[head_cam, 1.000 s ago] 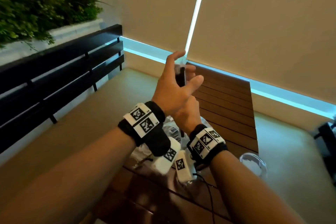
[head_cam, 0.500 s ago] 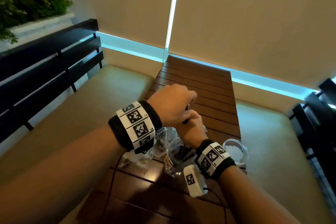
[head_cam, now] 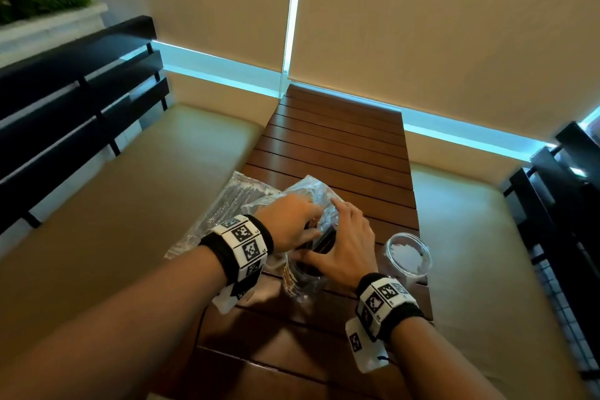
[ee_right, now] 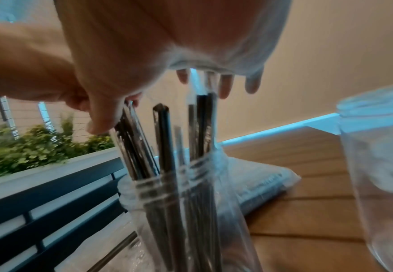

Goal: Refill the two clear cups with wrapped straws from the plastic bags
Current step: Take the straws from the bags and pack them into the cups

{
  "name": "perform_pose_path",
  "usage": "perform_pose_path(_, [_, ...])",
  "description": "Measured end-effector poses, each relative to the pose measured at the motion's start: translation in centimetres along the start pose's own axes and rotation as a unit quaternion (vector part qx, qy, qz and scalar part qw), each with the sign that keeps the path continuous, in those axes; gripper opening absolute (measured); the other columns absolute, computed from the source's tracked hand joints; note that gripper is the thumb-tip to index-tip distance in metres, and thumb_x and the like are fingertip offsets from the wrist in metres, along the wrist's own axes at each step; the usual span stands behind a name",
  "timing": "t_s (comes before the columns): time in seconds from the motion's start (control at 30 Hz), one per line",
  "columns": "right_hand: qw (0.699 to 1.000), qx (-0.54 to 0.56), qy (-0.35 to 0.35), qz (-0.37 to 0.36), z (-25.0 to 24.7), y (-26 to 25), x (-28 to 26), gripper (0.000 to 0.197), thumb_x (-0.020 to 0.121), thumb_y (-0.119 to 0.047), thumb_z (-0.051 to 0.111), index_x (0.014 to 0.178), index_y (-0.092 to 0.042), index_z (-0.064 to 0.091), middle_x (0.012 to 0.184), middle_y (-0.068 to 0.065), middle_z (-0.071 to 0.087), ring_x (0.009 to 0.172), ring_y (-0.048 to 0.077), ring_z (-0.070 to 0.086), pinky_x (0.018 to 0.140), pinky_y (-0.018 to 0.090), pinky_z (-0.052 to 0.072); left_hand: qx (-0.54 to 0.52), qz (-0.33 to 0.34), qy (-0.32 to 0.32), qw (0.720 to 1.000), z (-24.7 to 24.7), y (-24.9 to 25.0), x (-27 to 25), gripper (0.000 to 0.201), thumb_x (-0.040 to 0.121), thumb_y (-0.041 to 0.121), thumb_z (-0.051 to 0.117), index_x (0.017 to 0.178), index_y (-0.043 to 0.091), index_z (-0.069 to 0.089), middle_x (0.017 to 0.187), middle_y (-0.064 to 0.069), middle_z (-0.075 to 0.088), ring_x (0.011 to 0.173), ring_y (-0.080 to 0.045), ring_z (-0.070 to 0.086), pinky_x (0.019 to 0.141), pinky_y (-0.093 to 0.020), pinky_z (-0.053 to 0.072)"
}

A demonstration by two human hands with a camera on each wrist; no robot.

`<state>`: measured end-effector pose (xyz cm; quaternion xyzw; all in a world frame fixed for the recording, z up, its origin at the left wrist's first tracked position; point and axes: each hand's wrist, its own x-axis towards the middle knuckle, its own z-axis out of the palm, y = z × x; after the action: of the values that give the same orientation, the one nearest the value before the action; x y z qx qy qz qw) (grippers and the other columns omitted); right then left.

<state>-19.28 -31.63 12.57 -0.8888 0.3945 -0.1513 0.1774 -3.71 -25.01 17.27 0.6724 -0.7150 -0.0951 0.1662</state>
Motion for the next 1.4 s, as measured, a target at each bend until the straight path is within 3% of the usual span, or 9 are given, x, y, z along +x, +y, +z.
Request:
perform_pose_path(0.13, [0.972,0.208,-0.074,0.08,1.2,1.6,-1.4,0.142,0.047,-0.065,0.086,0.153,-0.036,-0.005,0.154,-0.004,0.026,0.139,0.014,0.032,0.112,0.037,0.034,0.029,-0.04,-0.075,0.996,3.9,-0.5,-0.2,0.022,0.092,0.038,0.059,0.093,0.017,0.051,0.103,-0.004,0.052,0.087,-0.025,0.059,0.074,-0.036,0.047])
perform_pose_path(0.27, [0.941,0.301,-0.078,0.135,2.3,2.7,-2.7,0.151,0.054,-0.047,0.093,0.152,-0.033,-0.021,0.154,-0.004,0.035,0.13,0.006,0.042,0.103,0.024,0.034,-0.027,-0.061,-0.053,0.996,5.8,-1.5,-1.5,0.059,0.089,0.045,0.059,0.136,0.022,0.031,0.128,-0.003,0.034,0.079,-0.023,0.062,0.075,-0.04,0.054])
perform_pose_path(0.4, [0.959,0.253,-0.083,0.101,2.7,2.5,-3.0,0.122,0.048,-0.053,0.093,0.141,-0.06,0.014,0.134,-0.018,0.054,0.122,-0.003,0.05,0.104,0.025,0.041,-0.217,-0.123,0.037,0.968,5.0,-2.9,-2.7,0.087,0.078,0.019,0.066,0.148,0.029,0.015,0.13,0.004,0.036,0.069,-0.015,0.059,0.065,-0.03,0.054])
perform_pose_path(0.6, [0.983,0.14,-0.031,0.118,4.0,-0.1,0.0,0.117,0.049,-0.063,0.078,0.148,-0.033,0.022,0.128,-0.006,0.057,0.123,0.019,0.05,0.109,0.046,0.035,-0.133,-0.114,-0.037,0.984,4.6,-2.8,-2.7,0.033,0.085,0.005,0.057,0.115,0.014,0.068,0.104,-0.006,0.063,0.096,-0.022,0.059,0.082,-0.027,0.046])
perform_pose_path(0.73, [0.975,0.162,0.004,0.154,5.2,-0.2,1.1,0.05,0.064,-0.051,0.077,0.099,-0.033,0.047,0.081,-0.019,0.061,0.089,0.011,0.06,0.087,0.034,0.039,-0.155,-0.125,-0.025,0.98,6.0,-3.0,-2.6,0.038,0.085,0.006,0.056,0.121,0.014,0.064,0.113,-0.002,0.05,0.103,-0.019,0.053,0.087,-0.028,0.046])
perform_pose_path(0.93, [0.958,0.225,0.054,0.167,5.6,0.6,1.2,0.027,0.071,-0.032,0.077,0.087,-0.026,0.057,0.074,-0.014,0.064,0.072,-0.001,0.06,0.067,0.021,0.045,-0.211,-0.267,-0.075,0.937,8.1,-3.4,-1.6,0.038,0.083,0.032,0.072,0.112,0.017,0.053,0.099,-0.003,0.062,0.086,-0.021,0.065,0.078,-0.04,0.058])
perform_pose_path(1.07, [0.959,0.218,0.085,0.159,4.4,2.0,2.1,0.028,0.074,-0.025,0.078,0.087,-0.03,0.054,0.073,-0.018,0.06,0.067,-0.009,0.056,0.059,0.006,0.037,-0.207,-0.29,-0.022,0.934,9.2,-3.0,0.3,0.037,0.08,0.035,0.075,0.108,0.017,0.06,0.099,0.002,0.065,0.088,-0.015,0.061,0.076,-0.027,0.049])
perform_pose_path(1.3, [0.956,0.2,0.074,0.203,4.1,4.7,2.0,0.05,0.073,-0.038,0.08,0.115,-0.03,0.055,0.097,-0.009,0.062,0.095,0.015,0.062,0.079,0.023,0.042,-0.204,-0.275,-0.009,0.939,9.8,-1.5,2.4,0.025,0.083,0.036,0.072,0.098,0.019,0.062,0.094,0.002,0.065,0.086,-0.016,0.062,0.08,-0.034,0.054])
perform_pose_path(1.4, [0.954,0.215,0.072,0.194,3.3,4.9,2.3,0.093,0.061,-0.045,0.088,0.138,-0.031,0.038,0.127,-0.004,0.052,0.115,0.015,0.052,0.094,0.027,0.04,-0.134,-0.252,0.045,0.957,8.1,-2.3,2.1,0.009,0.086,0.025,0.062,0.093,0.02,0.06,0.093,0.004,0.061,0.081,-0.017,0.059,0.072,-0.032,0.052])
